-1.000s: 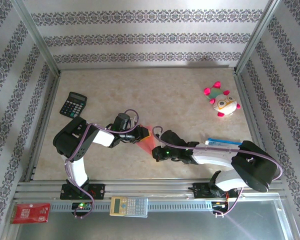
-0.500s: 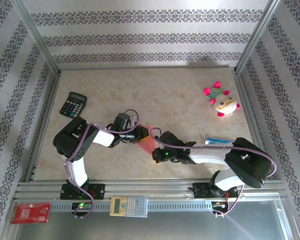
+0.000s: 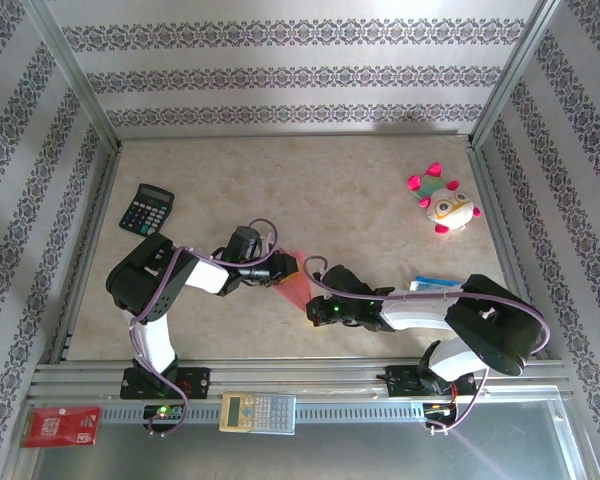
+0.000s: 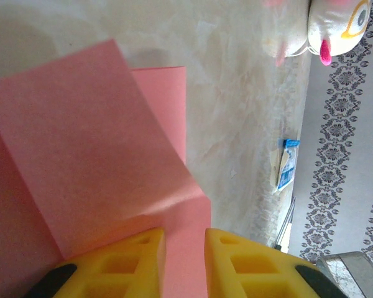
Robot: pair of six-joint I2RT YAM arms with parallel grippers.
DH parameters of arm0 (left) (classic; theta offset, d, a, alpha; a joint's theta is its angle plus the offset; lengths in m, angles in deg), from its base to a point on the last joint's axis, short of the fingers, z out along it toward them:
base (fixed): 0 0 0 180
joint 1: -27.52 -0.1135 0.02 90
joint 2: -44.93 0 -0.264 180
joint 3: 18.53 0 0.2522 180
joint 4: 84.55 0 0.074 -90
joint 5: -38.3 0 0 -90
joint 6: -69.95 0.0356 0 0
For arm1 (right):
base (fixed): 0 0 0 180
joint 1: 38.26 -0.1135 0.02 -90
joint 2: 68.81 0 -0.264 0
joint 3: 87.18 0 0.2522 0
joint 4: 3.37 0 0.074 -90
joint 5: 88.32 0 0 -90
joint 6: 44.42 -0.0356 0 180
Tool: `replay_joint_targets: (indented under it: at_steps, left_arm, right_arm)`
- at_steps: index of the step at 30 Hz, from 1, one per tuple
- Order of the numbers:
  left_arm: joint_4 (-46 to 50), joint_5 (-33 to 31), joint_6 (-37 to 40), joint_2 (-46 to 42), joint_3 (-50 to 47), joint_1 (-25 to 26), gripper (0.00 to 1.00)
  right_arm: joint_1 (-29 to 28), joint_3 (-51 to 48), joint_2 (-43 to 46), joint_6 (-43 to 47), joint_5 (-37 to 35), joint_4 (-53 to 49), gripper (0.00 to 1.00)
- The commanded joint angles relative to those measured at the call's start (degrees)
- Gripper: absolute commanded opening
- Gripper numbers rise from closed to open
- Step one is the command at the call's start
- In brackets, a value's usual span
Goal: Fold a paper plane with a square sheet of paper (pick it up from the middle)
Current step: Fourth fold the wing at the center of the table.
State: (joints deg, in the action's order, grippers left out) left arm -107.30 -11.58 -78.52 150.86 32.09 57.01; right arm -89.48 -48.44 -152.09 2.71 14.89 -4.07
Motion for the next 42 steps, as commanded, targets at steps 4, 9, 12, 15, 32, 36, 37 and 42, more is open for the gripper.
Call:
replay_joint_targets:
  at_steps: [4, 9, 12, 15, 32, 36, 37, 42]
  left_arm:
    - [5.58, -4.05, 1.7, 3.14, -2.68, -1.1, 0.25]
    - [7.87, -5.09, 2.53, 3.75, -2.18, -1.11, 0.25]
    - [9.23, -5.74, 3.1, 4.09, -1.97, -1.11, 0.25]
    - [10.06, -6.33, 3.54, 4.38, -2.05, -1.2, 0.25]
    - [11.46, -6.1, 4.23, 4.57, -1.22, -1.15, 0.25]
    - [11.63, -6.05, 4.25, 4.65, -1.13, -1.15, 0.25]
    - [11.63, -6.1, 4.25, 4.66, -1.05, -1.19, 0.25]
    - [11.58, -5.96, 4.16, 4.66, -1.02, -1.18, 0.25]
  right_arm:
    - [-2.36, -3.82, -0.22, -2.63, -0.51, -4.43, 0.03]
    - [-3.35, -4.58, 2.02, -3.06, -0.91, -6.75, 0.03]
    - [-3.53, -4.67, 3.07, -3.18, -1.21, -7.95, 0.03]
    - [-3.88, -4.75, 3.91, -3.26, -1.31, -8.71, 0.03]
    - [-1.22, 0.75, 10.66, -1.36, 1.09, -11.56, 0.03]
    - [-0.38, 4.16, 7.95, -0.32, 2.41, -10.05, 0.03]
    - [-0.16, 5.03, 6.74, -0.03, 2.87, -9.47, 0.03]
    - [1.33, 8.48, 0.37, 1.1, 3.85, -7.5, 0.03]
